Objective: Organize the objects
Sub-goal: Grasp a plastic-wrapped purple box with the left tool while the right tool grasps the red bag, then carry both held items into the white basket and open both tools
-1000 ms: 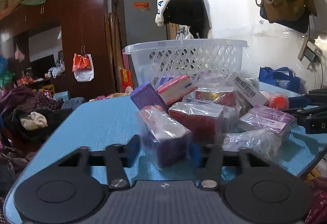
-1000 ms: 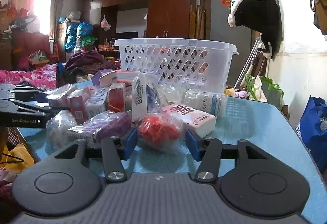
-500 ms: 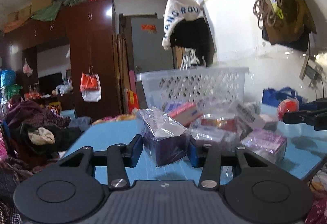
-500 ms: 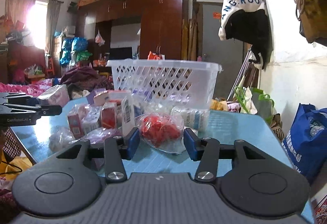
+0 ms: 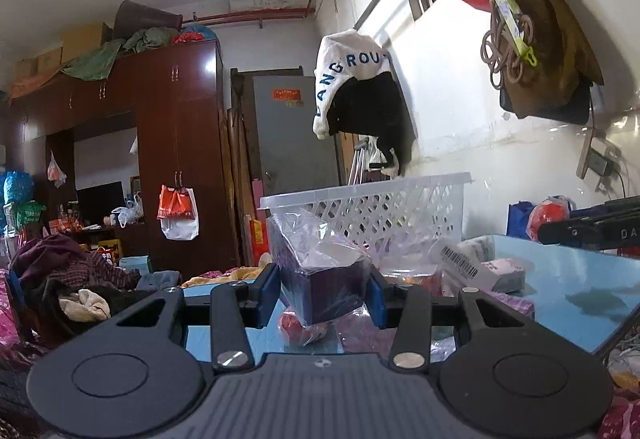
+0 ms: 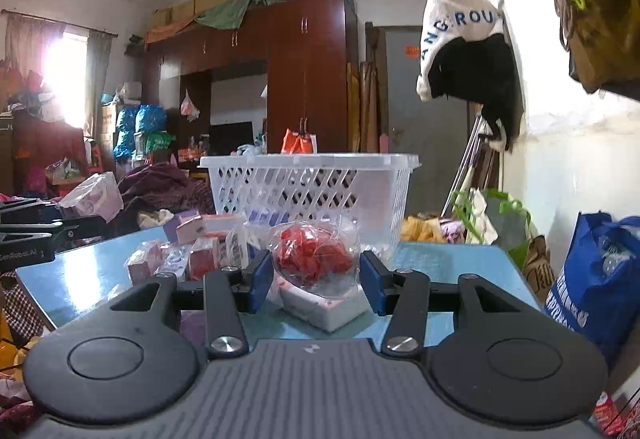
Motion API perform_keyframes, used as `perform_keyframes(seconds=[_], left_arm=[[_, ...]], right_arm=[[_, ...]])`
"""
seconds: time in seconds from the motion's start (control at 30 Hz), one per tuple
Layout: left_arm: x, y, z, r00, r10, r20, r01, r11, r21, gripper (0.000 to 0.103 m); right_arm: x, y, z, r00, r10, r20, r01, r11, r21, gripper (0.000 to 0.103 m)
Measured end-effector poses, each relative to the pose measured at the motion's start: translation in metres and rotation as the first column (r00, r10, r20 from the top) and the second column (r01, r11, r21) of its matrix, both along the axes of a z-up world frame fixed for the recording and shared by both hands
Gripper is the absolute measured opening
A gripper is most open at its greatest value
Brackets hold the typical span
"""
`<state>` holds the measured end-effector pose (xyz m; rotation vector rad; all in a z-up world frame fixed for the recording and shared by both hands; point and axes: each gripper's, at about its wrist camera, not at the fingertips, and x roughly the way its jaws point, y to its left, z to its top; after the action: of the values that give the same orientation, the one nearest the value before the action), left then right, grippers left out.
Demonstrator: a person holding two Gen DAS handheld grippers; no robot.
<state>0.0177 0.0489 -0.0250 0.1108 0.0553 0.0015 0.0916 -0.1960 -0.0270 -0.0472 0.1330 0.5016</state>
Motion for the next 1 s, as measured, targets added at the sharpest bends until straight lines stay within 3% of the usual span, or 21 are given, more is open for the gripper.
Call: perform_keyframes(seconds=[0.3, 0.5, 0.6, 0.77, 0.9, 1.0], left_arm=[[0.002, -0.001, 0.003, 1.0, -0.007, 0.018, 0.007, 1.0, -0.026, 0.048], [0.009, 0.004, 0.017, 0.999, -0.005, 0.044, 0.009, 0.996, -0.085, 0.048], [0.017, 0.005, 0.032, 0.997, -0.021, 0.079, 0.026, 0.998, -0.065, 0.048], [0.056, 0.002, 0.078, 0.993, -0.067, 0.097, 0.067, 0.998, 0.002, 0.048], [0.103, -0.006, 0.109, 0.994, -0.089, 0.061, 0.088, 0.996, 0.01, 0.048], [0.145, -0.012, 0.118, 0.996, -0.091, -0.023, 0.09, 0.996, -0.004, 0.048]], right_arm=[[0.006, -0.011, 0.008, 1.0, 0.005, -0.008, -0.005, 0.998, 0.062, 0.051], [0.013, 0.0, 0.029, 0.999, -0.008, 0.032, 0.006, 0.998, 0.067, 0.051], [0.025, 0.008, 0.047, 0.999, 0.011, 0.038, -0.014, 0.997, 0.071, 0.051], [0.062, 0.022, 0.094, 0.996, 0.087, 0.015, -0.088, 0.989, 0.122, 0.051], [0.104, 0.047, 0.114, 1.0, 0.0, 0.028, -0.001, 0.999, 0.044, 0.051], [0.141, 0.06, 0.111, 0.999, -0.039, -0.016, 0.039, 0.999, -0.008, 0.051]])
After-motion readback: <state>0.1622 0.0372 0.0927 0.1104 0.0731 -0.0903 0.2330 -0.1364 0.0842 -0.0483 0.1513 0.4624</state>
